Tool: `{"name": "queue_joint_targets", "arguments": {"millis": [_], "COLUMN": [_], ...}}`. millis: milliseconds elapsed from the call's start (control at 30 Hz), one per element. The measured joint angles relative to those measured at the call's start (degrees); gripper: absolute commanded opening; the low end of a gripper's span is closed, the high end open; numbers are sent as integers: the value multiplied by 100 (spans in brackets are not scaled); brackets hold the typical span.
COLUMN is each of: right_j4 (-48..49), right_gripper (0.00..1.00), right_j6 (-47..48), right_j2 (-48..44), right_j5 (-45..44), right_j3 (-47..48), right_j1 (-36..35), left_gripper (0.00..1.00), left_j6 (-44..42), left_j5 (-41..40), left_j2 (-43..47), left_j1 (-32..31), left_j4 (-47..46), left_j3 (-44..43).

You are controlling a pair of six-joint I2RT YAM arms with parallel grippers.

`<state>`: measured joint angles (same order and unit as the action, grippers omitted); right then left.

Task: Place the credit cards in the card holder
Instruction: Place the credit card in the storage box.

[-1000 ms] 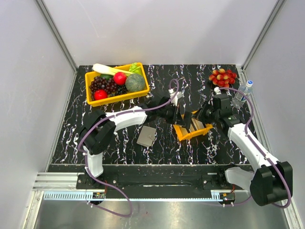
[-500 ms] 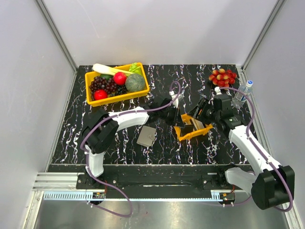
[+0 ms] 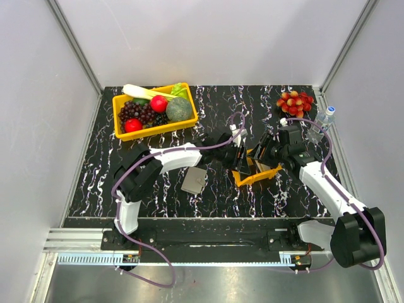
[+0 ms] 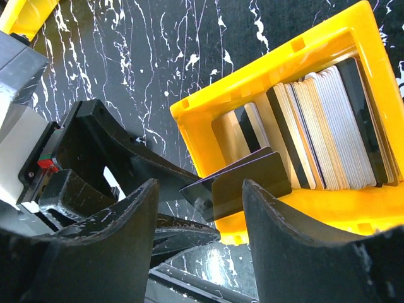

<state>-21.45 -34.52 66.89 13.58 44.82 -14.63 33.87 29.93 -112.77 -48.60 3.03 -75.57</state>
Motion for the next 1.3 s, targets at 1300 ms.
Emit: {"name": "queue_joint_targets", "arguments": {"millis": [1300], "right_j4": [15], "right_gripper": [62], "right_j6": [2], "right_j2": [0], "right_j5": [0], "right_j3": [-81], "right_j1": [0], "left_gripper": [30], "left_j6": [0], "left_j5": [39], "left_j2": [367], "left_j1": [-59], "left_j4": [-181], "left_j3": [376]}}
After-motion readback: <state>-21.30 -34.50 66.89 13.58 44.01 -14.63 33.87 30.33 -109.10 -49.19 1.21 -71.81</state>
